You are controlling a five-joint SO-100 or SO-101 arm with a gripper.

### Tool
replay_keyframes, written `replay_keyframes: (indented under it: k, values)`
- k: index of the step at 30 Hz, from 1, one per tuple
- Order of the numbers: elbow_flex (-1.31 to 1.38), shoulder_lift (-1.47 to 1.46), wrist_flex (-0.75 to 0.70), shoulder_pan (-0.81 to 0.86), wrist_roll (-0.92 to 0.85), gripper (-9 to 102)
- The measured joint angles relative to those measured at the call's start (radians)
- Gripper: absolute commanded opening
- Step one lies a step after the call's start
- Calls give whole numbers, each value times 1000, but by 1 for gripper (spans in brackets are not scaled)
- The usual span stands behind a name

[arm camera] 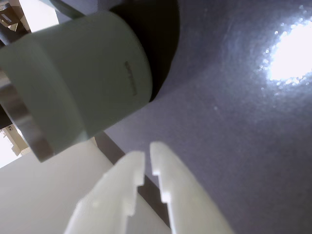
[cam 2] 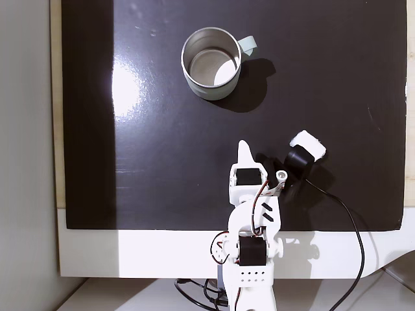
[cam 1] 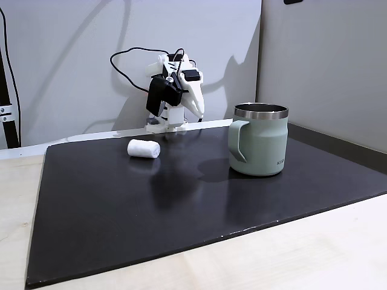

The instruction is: Grasp a gauze and put it in the cup.

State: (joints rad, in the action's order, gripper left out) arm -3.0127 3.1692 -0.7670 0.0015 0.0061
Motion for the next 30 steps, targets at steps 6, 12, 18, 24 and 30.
replay_keyframes:
  k: [6,12,18,24,30]
  values:
    - [0,0,0,-3,0,0]
    - [0,0,0,-3,0,0]
    - [0,0,0,-3,0,0]
    - [0,0,0,-3,-11,0]
    - [25,0,-31,0,-11,0]
